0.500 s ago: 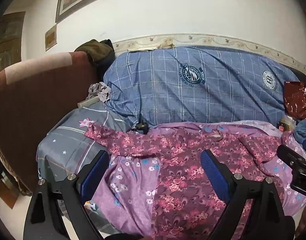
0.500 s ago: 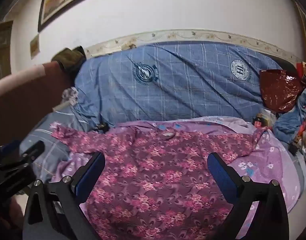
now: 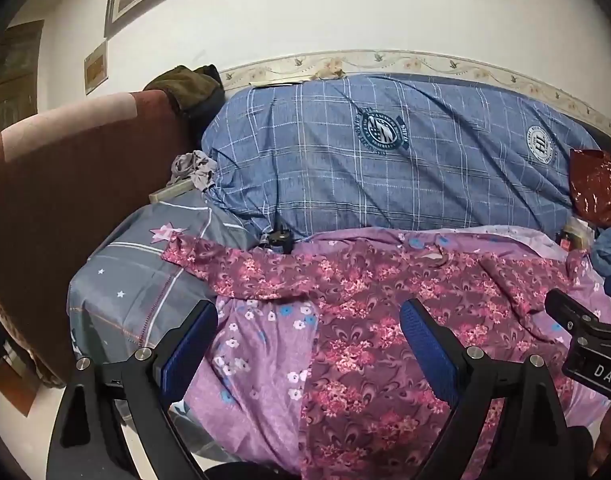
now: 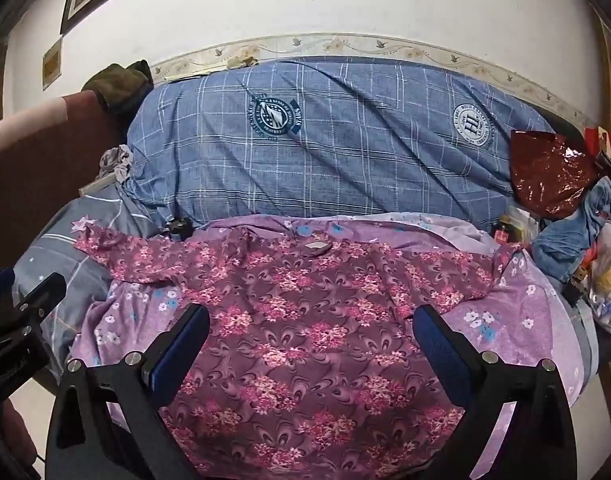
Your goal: Fold small clothes
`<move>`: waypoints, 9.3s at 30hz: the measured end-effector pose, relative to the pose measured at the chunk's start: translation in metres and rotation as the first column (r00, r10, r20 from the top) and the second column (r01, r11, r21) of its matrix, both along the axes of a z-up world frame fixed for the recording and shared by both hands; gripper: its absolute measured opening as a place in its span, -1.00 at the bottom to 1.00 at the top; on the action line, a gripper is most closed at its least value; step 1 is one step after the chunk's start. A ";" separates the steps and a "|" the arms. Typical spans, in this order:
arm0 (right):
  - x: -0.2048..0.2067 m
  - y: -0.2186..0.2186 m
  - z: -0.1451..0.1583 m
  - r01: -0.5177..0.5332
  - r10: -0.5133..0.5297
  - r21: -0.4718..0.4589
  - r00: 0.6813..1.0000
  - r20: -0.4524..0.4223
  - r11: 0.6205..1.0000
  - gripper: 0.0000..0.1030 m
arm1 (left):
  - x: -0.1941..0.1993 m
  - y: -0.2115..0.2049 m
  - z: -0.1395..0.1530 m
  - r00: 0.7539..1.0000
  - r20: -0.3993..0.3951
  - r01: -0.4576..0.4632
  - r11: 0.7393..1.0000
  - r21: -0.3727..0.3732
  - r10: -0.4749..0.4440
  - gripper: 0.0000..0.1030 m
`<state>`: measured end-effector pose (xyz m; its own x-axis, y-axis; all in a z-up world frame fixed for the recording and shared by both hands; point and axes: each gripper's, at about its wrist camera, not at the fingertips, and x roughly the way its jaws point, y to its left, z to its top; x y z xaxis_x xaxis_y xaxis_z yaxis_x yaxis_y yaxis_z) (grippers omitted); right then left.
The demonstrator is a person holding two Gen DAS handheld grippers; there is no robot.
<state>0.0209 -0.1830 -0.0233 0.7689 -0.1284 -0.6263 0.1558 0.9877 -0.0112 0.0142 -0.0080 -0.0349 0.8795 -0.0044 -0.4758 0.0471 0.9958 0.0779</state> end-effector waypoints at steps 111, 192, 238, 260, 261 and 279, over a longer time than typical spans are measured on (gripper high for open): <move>0.102 -0.400 -0.142 0.342 -0.354 0.600 0.929 -0.104 0.723 0.81 | 0.340 -0.094 -0.149 0.943 -0.327 -0.090 0.993 -0.079 0.059 0.75; 0.266 -0.227 -0.216 0.274 -0.160 0.383 0.940 -0.302 0.882 -0.58 | 0.368 0.019 -0.161 0.926 -0.378 -0.116 0.947 -0.299 -0.006 -0.84; 0.253 -0.069 -0.222 -0.159 0.263 0.357 0.928 -0.265 0.921 0.24 | 0.348 0.224 -0.167 0.843 -0.360 -0.528 0.493 -0.691 0.399 0.13; 0.240 -0.118 -0.205 -0.061 0.160 0.466 0.972 -0.175 0.882 -0.33 | 0.346 0.096 -0.069 0.962 0.017 -0.227 0.836 -0.500 0.272 -0.95; 0.237 -0.124 -0.202 -0.052 0.142 0.469 0.977 -0.158 0.881 -0.33 | 0.343 0.077 -0.063 0.973 0.037 -0.182 0.854 -0.487 0.229 -0.95; 0.220 -0.194 -0.201 0.092 -0.013 0.548 0.989 -0.145 0.831 -0.26 | 0.341 0.056 -0.093 0.883 -0.191 -0.467 0.756 -0.459 0.429 0.07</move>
<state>0.2410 -0.3769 -0.2243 0.6780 0.2311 -0.6978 0.2434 0.8251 0.5098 0.3551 0.0477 -0.1283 0.8037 0.1388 -0.5786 -0.4273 0.8113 -0.3989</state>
